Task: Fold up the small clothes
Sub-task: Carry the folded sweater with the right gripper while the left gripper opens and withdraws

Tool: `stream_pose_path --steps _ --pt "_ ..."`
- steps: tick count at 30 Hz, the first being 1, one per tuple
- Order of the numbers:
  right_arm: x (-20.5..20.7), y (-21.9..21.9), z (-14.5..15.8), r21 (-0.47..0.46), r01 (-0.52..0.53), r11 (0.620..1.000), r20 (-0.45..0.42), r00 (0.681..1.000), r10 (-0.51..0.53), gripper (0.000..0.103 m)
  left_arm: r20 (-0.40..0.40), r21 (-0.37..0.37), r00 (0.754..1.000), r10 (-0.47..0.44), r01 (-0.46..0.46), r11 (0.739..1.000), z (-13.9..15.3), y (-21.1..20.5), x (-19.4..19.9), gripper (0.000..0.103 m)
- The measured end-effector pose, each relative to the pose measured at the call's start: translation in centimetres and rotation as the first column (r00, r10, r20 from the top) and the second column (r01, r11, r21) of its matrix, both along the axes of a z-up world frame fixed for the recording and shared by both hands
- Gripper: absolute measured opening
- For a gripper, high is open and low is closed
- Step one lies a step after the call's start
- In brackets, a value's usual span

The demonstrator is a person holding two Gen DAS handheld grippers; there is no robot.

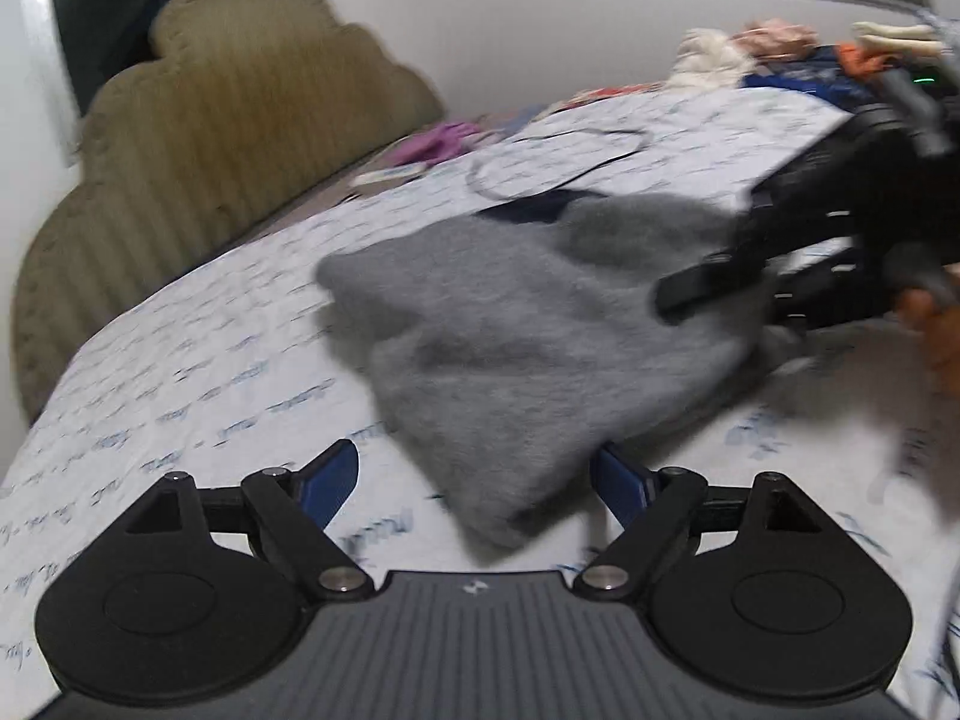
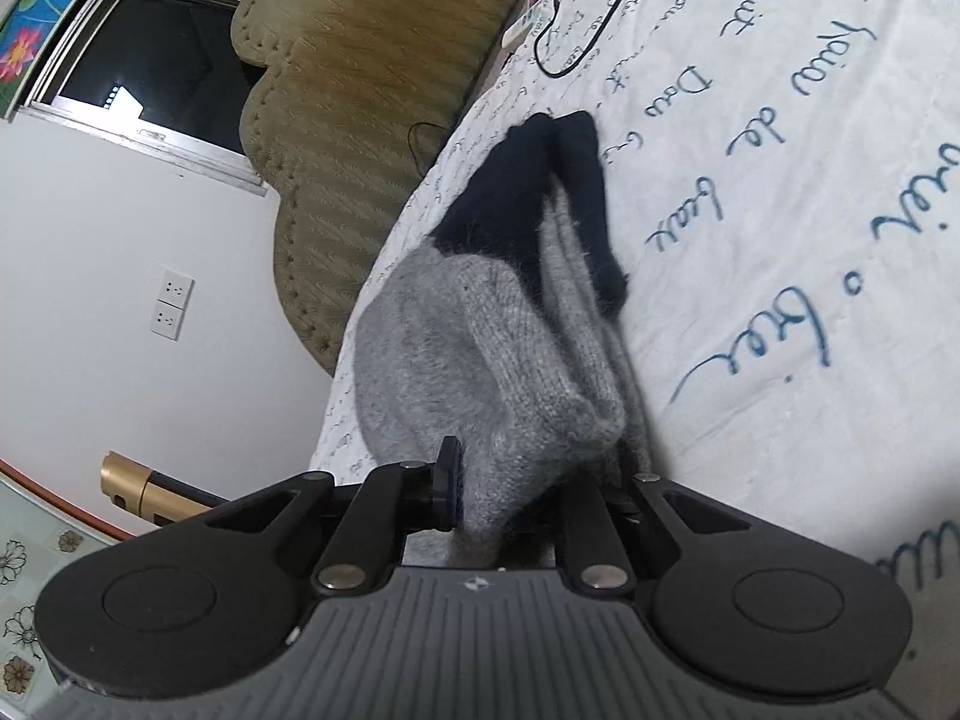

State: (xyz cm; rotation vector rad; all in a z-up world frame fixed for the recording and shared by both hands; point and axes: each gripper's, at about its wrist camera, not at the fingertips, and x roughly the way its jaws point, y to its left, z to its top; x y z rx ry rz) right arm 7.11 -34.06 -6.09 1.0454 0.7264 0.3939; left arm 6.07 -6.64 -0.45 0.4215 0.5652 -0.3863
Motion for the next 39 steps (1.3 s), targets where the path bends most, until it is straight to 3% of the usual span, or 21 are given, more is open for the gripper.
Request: stream_pose_path --steps 4,7,10,12,15,18,23,29,30,32,36,39 --pt "-0.7 0.3 0.5 -0.003 -0.018 1.0 0.009 1.0 0.018 0.016 0.004 -0.094 0.99 0.144 -0.143 0.985 0.5 2.5 1.1 0.086" --pt "-0.9 1.2 0.9 -0.045 -0.059 0.997 0.013 0.998 0.06 0.015 -0.037 -0.158 0.98 0.196 -0.199 0.967 0.6 4.7 1.6 0.088" --pt "-1.0 1.8 0.4 -0.133 -0.086 0.987 -0.014 0.996 0.084 0.016 -0.081 -0.114 0.979 0.187 -0.195 0.974 -0.3 4.8 1.4 0.088" --pt "-1.2 1.2 0.2 -0.134 -0.101 0.986 -0.024 0.995 0.099 0.024 -0.076 -0.107 0.985 0.157 -0.164 0.981 0.1 4.7 0.4 0.088" --pt "-1.9 -0.5 1.8 -0.181 -0.111 0.977 0.026 0.993 0.118 0.043 -0.072 -0.173 0.992 0.102 -0.113 0.978 2.3 5.0 -0.6 0.088" --pt "-1.5 -2.7 4.0 -0.251 -0.049 0.967 0.088 0.994 0.073 0.044 -0.063 -0.232 0.996 0.06 -0.073 0.97 4.4 4.5 0.0 0.088" --pt "3.5 -4.7 5.2 -0.273 0.044 0.961 0.12 0.993 -0.012 0.044 -0.07 -0.258 0.997 0.018 -0.036 0.965 5.3 1.6 4.3 0.088" --pt "11.3 -3.9 3.6 -0.287 0.015 0.958 0.065 0.998 0.004 0.044 -0.086 -0.225 0.995 0.049 -0.068 0.972 3.8 -1.7 9.0 0.088" --pt "12.1 -3.6 3.4 -0.308 0.005 0.951 0.062 0.998 0.015 0.036 -0.086 -0.227 0.995 0.052 -0.07 0.971 3.5 -1.8 9.3 0.088" --pt "13.0 -2.7 3.6 -0.37 -0.015 0.929 0.061 0.997 0.041 0.011 -0.094 -0.232 0.993 0.066 -0.086 0.969 3.0 -2.1 10.0 0.088" --pt "13.4 -1.5 5.4 -0.538 0.047 0.842 0.151 0.988 0.041 0.009 -0.147 -0.24 0.987 0.066 -0.1 0.966 1.6 -1.9 10.8 0.088" --pt "14.7 -1.0 5.0 -0.591 0.025 0.807 0.125 0.99 0.061 0.01 -0.178 -0.22 0.981 0.07 -0.109 0.969 0.4 -1.8 10.8 0.088"
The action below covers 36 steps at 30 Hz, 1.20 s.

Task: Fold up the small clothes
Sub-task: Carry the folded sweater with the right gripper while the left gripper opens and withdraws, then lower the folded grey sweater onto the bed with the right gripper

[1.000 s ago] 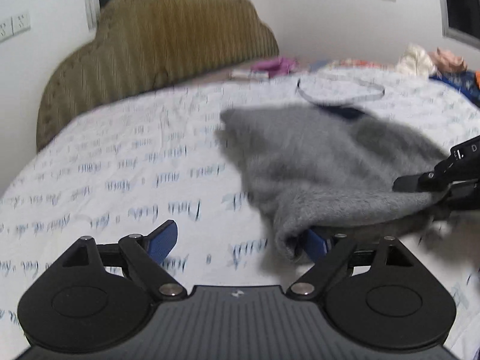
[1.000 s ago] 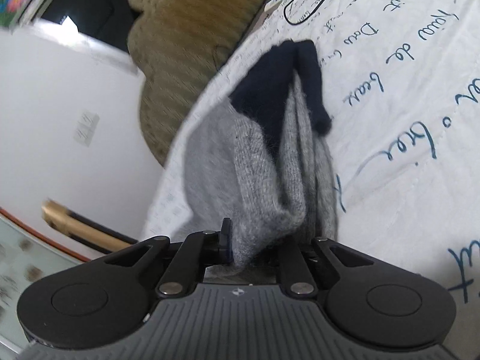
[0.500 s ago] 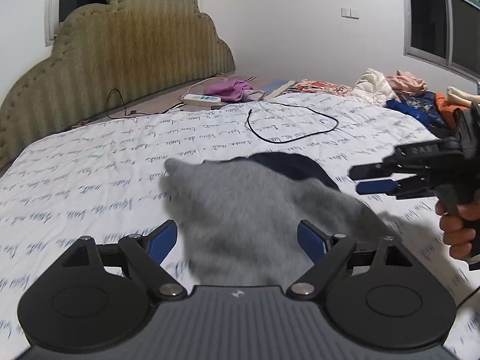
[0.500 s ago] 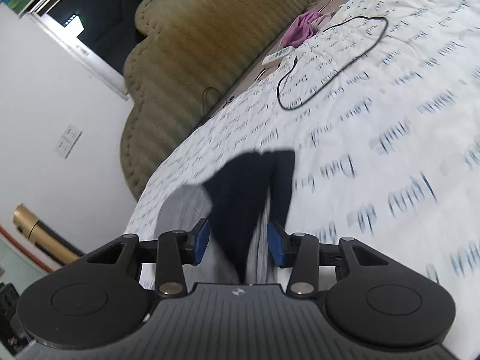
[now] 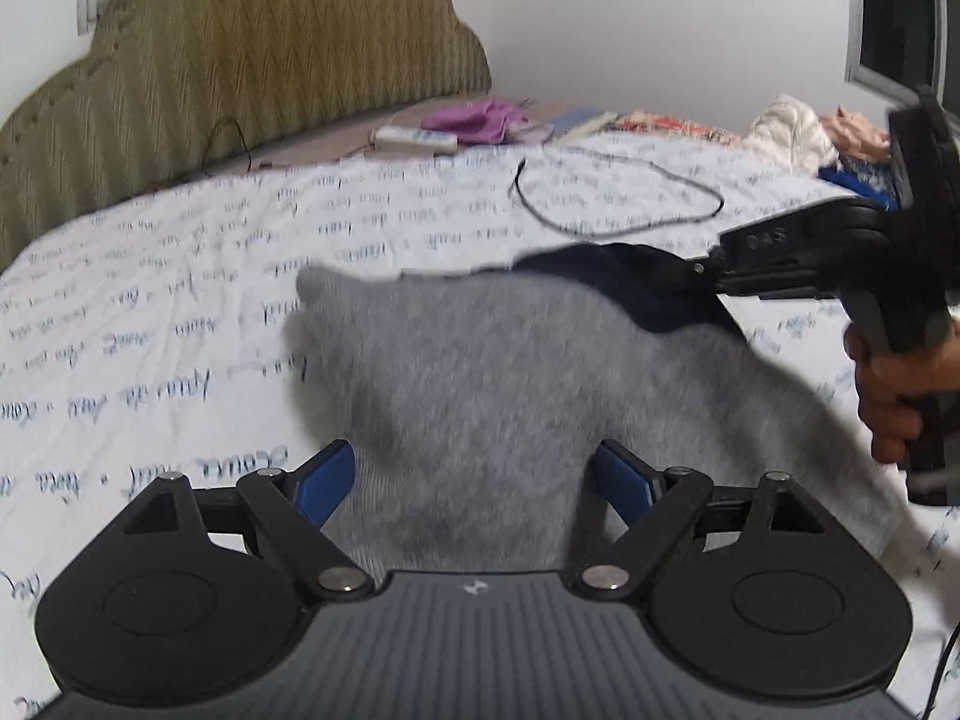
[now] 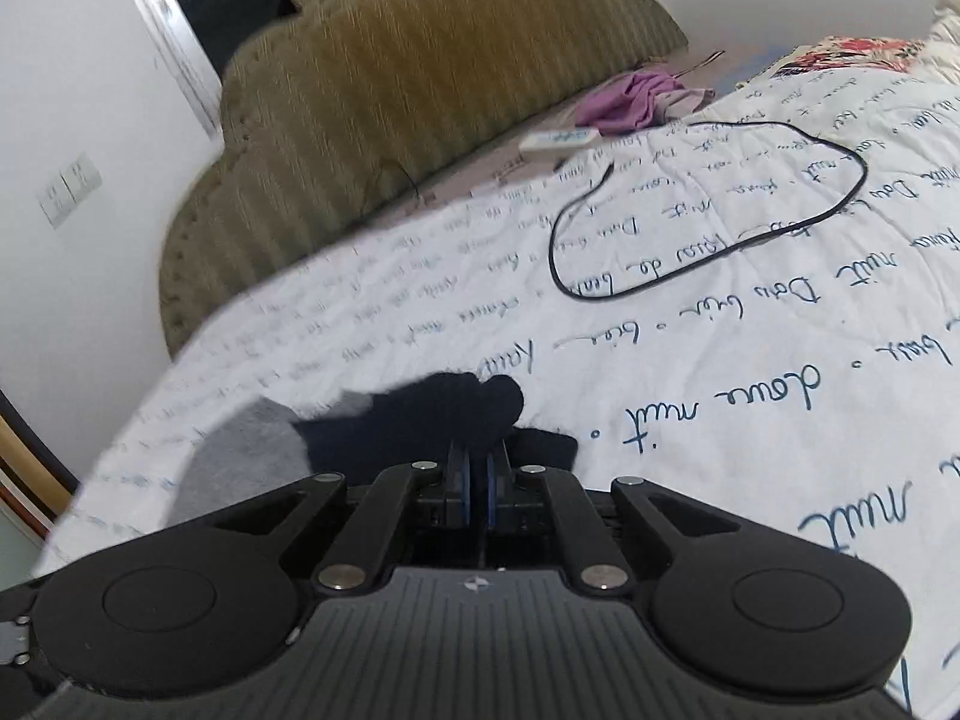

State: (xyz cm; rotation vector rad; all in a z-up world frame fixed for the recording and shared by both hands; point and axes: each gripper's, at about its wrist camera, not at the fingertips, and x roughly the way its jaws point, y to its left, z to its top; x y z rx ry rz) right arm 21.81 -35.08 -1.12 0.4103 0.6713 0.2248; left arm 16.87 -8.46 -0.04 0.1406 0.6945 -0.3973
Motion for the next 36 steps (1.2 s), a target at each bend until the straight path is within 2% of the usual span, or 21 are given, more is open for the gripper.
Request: stream_pose_path --steps 1,2,4,5,6,8,9,12,15,19,23,25,26,27,30,32,34,36 --pt "0.4 0.3 -0.6 -0.027 -0.009 1.0 -0.028 1.0 0.008 0.012 -0.001 0.0 1.0 -0.001 0.001 1.0 -0.1 0.1 -0.1 0.088" --pt "0.5 0.4 -1.0 -0.034 -0.007 0.999 -0.043 0.999 0.006 0.024 0.002 0.001 1.0 0.001 -0.001 1.0 -0.1 0.2 -0.4 0.088" --pt "-0.4 -0.1 -0.9 0.002 0.029 1.0 -0.034 0.999 -0.028 0.033 0.007 -0.005 1.0 -0.001 0.001 1.0 0.2 0.6 -0.9 0.088" --pt "-1.1 -0.4 -0.7 0.036 0.043 0.998 -0.024 0.999 -0.042 0.043 0.009 -0.013 1.0 -0.005 0.006 1.0 0.4 0.8 -1.1 0.088" --pt "-2.1 -0.8 -0.4 0.064 0.052 0.997 -0.012 0.999 -0.051 0.058 0.008 -0.018 1.0 -0.011 0.011 1.0 0.6 1.1 -1.3 0.088" --pt "-3.7 -1.3 0.0 0.097 0.055 0.994 -0.013 0.998 -0.054 0.078 0.01 -0.023 1.0 -0.018 0.018 1.0 0.7 1.5 -1.4 0.088" --pt "-4.2 -1.5 -0.1 0.114 0.047 0.992 -0.025 0.999 -0.045 0.082 0.015 -0.033 1.0 -0.024 0.025 0.999 0.9 1.7 -1.3 0.088" --pt "-4.6 -2.0 -1.1 0.206 0.013 0.978 -0.098 0.995 0.007 0.082 0.002 -0.103 1.0 0.0 0.0 0.995 1.4 2.7 0.2 0.088" --pt "-3.9 -1.5 -2.6 0.29 -0.031 0.956 -0.139 0.987 0.075 0.077 -0.118 -0.248 0.993 -0.012 -0.018 0.969 0.9 4.1 3.3 0.088" --pt "-2.2 0.2 -2.6 0.27 -0.062 0.961 -0.109 0.99 0.094 0.071 -0.255 -0.401 0.966 -0.043 -0.065 0.914 -0.5 5.7 7.9 0.089" --pt "1.8 -0.2 -3.6 0.359 -0.108 0.927 -0.095 0.984 0.151 0.069 -0.393 -0.536 0.916 -0.078 -0.16 0.829 -2.1 7.2 12.7 0.092" --pt "3.1 -0.2 -3.9 0.352 -0.121 0.928 -0.096 0.982 0.165 0.049 -0.432 -0.574 0.898 -0.082 -0.204 0.793 -3.0 7.8 14.2 0.092" --pt "3.4 -0.1 -4.1 0.339 -0.13 0.932 -0.099 0.98 0.173 0.037 -0.437 -0.583 0.896 -0.081 -0.213 0.784 -3.3 7.9 14.4 0.089" --pt "3.5 0.0 -4.2 0.341 -0.138 0.93 -0.093 0.979 0.18 0.033 -0.428 -0.581 0.901 -0.077 -0.208 0.787 -3.3 7.9 14.4 0.073" --pt "2.9 0.6 -3.6 0.315 -0.165 0.935 -0.042 0.981 0.187 0.029 -0.351 -0.509 0.935 -0.047 -0.148 0.848 -2.6 7.1 13.3 0.035" --pt "2.7 0.8 -2.6 0.302 -0.188 0.935 0.008 0.981 0.195 0.029 -0.279 -0.482 0.96 -0.035 -0.109 0.869 -1.6 6.6 12.5 0.028" --pt "3.0 1.1 -1.2 0.271 -0.207 0.94 0.063 0.978 0.197 0.029 -0.181 -0.448 0.983 -0.03 -0.056 0.892 -0.3 5.9 12.0 0.025" --pt "3.6 1.2 -0.8 0.233 -0.16 0.959 0.046 0.987 0.153 0.031 -0.122 -0.362 0.993 -0.007 -0.038 0.931 0.5 5.1 12.0 0.025"
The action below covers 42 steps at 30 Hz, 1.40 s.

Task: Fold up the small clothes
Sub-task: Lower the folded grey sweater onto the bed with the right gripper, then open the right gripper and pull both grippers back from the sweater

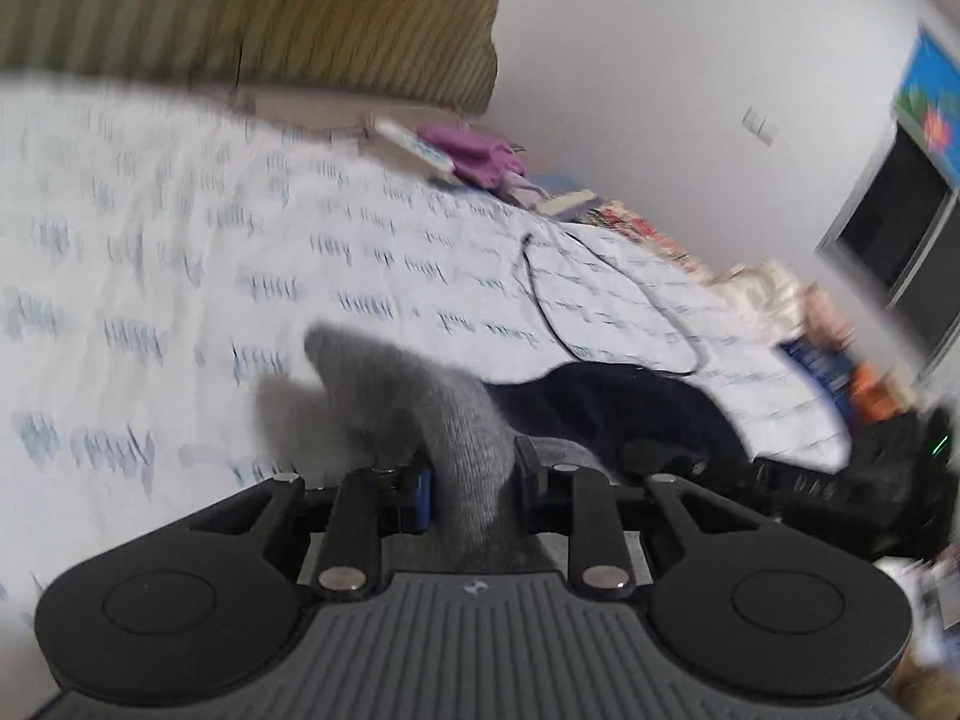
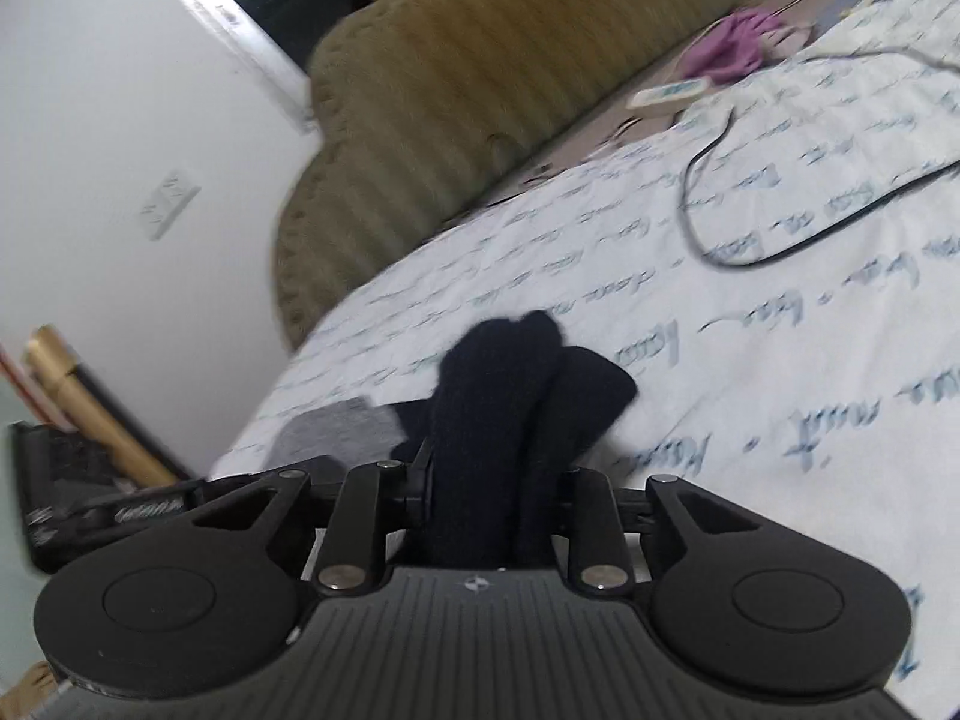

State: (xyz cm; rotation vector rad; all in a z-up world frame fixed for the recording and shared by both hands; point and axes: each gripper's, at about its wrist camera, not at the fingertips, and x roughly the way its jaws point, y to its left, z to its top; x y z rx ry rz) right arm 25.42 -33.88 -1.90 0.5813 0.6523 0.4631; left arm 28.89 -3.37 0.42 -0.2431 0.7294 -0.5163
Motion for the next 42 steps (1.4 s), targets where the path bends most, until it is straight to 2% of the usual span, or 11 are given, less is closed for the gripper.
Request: stream_pose_path --steps 4,6,8,13,20,23,25,31,34,37,42 --pt "-0.8 -0.5 -1.2 -0.073 0.053 0.996 -0.127 0.99 -0.062 0.061 -0.075 0.023 0.997 -0.004 0.006 1.0 -0.1 0.2 -0.4 0.028" --pt "-3.2 -1.4 -1.0 -0.032 0.035 0.999 -0.135 0.99 -0.039 0.071 -0.086 -0.003 0.996 -0.032 0.032 0.999 0.4 1.3 -2.3 0.053" --pt "-5.9 -2.3 -0.7 -0.002 0.027 1.0 -0.159 0.987 -0.027 0.073 -0.106 -0.053 0.991 -0.084 0.079 0.995 0.5 2.5 -4.9 0.069" --pt "-13.3 -3.9 -0.2 0.019 0.022 1.0 -0.173 0.985 -0.018 0.075 -0.095 0.003 0.983 -0.158 0.159 0.987 -0.2 3.6 -12.3 0.07" --pt "-17.9 -4.0 -0.3 0.127 0.007 0.992 -0.168 0.986 0.015 0.065 0.113 0.311 0.942 -0.317 0.27 0.912 -0.2 1.6 -21.0 0.078" --pt "-17.6 -2.3 -0.7 0.046 0.031 0.998 -0.187 0.982 -0.022 0.019 0.193 0.441 0.926 -0.326 0.215 0.871 -0.3 0.1 -22.3 0.078" --pt "-17.8 -1.6 -0.8 0.02 0.042 0.999 -0.172 0.984 -0.038 0.017 0.219 0.481 0.939 -0.264 0.131 0.867 -0.5 -0.1 -21.9 0.078" --pt "-19.3 -0.7 -0.6 0.048 0.012 0.999 -0.16 0.987 -0.004 0.016 0.188 0.393 0.982 -0.031 -0.046 0.919 -0.3 4.0 -20.1 0.078" --pt "-19.2 0.1 -0.6 -0.066 0.0 0.998 -0.175 0.984 -0.012 0.025 0.145 0.364 0.987 -0.062 0.005 0.931 -0.2 4.6 -20.4 0.077" --pt "-19.3 -0.8 -0.3 -0.038 0.059 0.998 -0.148 0.987 -0.064 0.064 0.151 0.262 0.981 -0.125 0.082 0.962 1.1 4.6 -21.1 0.078" --pt "-17.7 -0.2 -1.8 0.033 0.052 0.998 -0.185 0.982 -0.045 0.061 -0.003 0.043 0.995 -0.099 0.099 0.994 0.2 4.1 -18.0 0.083"
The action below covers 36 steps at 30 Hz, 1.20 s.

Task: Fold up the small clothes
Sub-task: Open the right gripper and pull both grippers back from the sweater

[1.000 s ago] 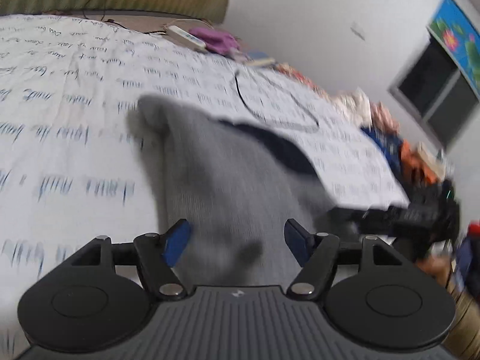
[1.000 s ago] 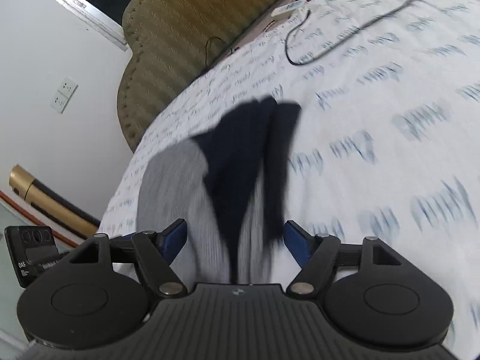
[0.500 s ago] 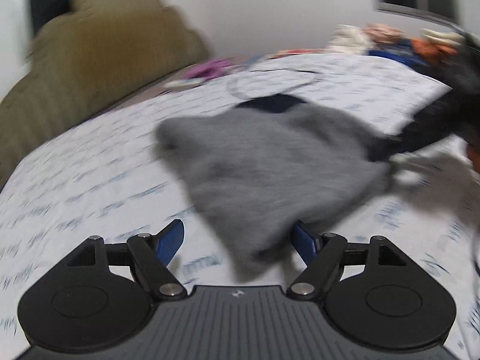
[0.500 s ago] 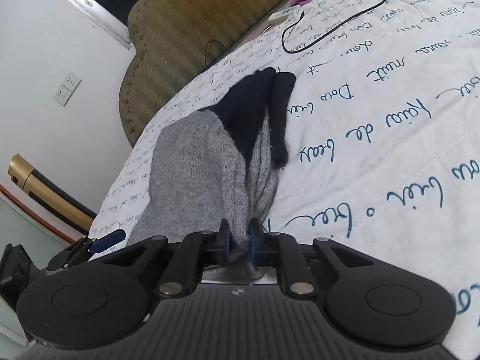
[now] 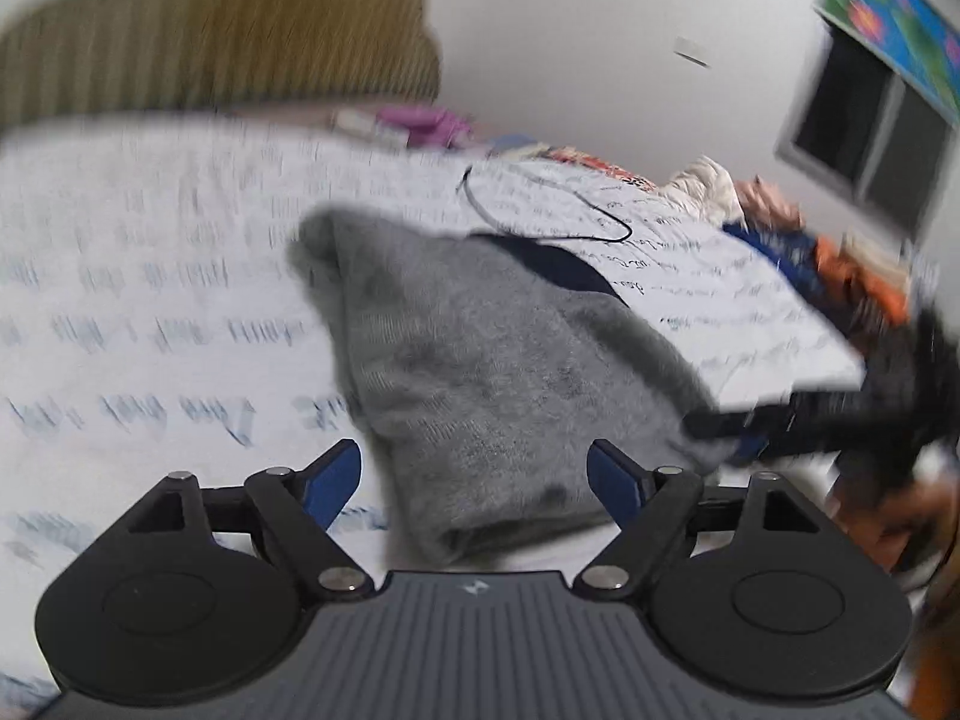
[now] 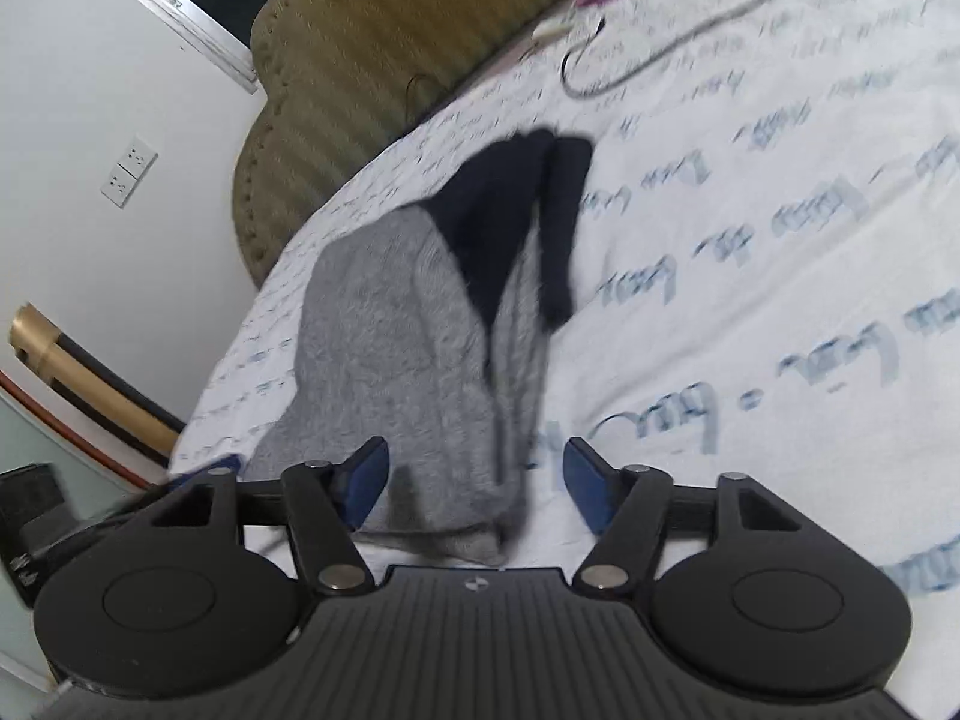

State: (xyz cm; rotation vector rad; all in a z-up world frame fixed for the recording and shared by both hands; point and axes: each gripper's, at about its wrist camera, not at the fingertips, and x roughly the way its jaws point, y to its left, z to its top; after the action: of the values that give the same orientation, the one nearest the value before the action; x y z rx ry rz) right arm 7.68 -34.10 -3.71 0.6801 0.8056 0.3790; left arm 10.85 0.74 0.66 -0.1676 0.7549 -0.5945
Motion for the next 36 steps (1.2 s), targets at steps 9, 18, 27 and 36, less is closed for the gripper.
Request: stream_pose_path --steps 9,18,27,36 --pt "-0.1 2.1 -0.2 0.022 -0.018 1.0 0.02 1.0 0.017 0.018 -0.21 -0.111 0.975 0.079 -0.104 0.988 -2.5 0.1 1.5 0.017" --pt "-2.9 4.0 1.9 -0.262 0.029 0.965 0.075 0.997 -0.01 0.057 -0.084 0.067 0.983 0.162 -0.156 0.985 -1.5 -1.5 -1.3 0.031" --pt "-6.6 7.0 2.0 -0.443 0.108 0.89 0.14 0.989 -0.051 0.09 0.029 0.209 0.963 0.269 -0.269 0.94 -0.9 -3.5 -4.3 0.065" --pt "-8.0 9.0 2.3 -0.509 0.106 0.854 0.157 0.987 -0.029 0.1 0.056 0.254 0.957 0.284 -0.289 0.923 -1.4 -4.7 -6.3 0.069"
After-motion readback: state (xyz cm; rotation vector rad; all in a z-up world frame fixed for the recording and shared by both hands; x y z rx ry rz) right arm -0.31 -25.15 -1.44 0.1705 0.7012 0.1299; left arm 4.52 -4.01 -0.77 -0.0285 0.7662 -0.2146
